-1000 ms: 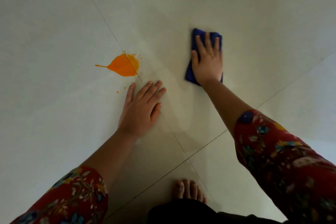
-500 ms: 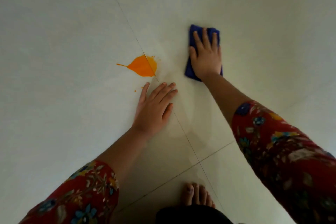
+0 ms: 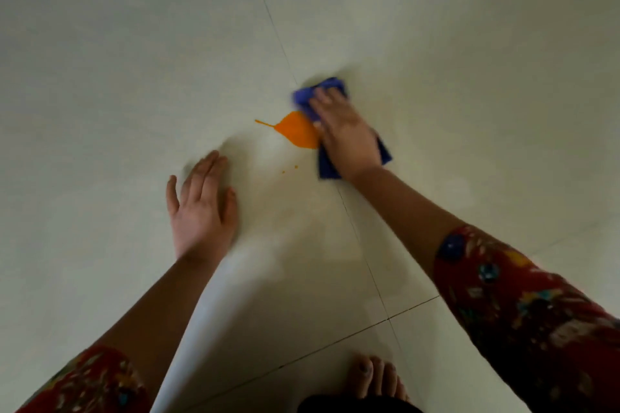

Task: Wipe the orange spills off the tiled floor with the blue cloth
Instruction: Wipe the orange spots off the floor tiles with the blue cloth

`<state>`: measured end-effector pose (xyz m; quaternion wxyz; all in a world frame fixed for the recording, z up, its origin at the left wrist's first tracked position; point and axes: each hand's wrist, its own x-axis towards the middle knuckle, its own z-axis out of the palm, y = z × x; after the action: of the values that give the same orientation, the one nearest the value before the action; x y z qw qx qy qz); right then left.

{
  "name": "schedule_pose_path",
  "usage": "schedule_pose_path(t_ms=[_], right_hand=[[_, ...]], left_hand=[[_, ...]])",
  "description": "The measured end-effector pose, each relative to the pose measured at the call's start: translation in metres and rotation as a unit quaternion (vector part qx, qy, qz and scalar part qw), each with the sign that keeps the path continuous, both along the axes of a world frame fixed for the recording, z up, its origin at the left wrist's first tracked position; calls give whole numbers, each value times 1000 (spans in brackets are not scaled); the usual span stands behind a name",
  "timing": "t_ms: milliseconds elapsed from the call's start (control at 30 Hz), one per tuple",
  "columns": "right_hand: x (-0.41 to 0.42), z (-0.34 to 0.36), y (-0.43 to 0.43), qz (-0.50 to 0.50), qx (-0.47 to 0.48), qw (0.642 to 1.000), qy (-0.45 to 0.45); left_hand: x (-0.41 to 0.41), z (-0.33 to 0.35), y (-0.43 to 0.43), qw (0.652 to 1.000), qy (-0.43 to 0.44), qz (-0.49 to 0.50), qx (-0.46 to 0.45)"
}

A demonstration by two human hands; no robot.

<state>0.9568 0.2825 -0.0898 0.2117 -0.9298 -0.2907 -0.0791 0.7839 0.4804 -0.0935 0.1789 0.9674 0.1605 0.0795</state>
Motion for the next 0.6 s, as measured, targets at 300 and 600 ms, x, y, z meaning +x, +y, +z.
schedule_pose_path(t_ms=[300, 600], right_hand=[[-81, 0, -48, 133, -47, 990, 20], [-118, 3, -1, 239, -68, 968, 41]], left_hand=[[-2, -3, -7, 999, -6, -36, 20], [-3, -2, -6, 1000, -9, -15, 13]])
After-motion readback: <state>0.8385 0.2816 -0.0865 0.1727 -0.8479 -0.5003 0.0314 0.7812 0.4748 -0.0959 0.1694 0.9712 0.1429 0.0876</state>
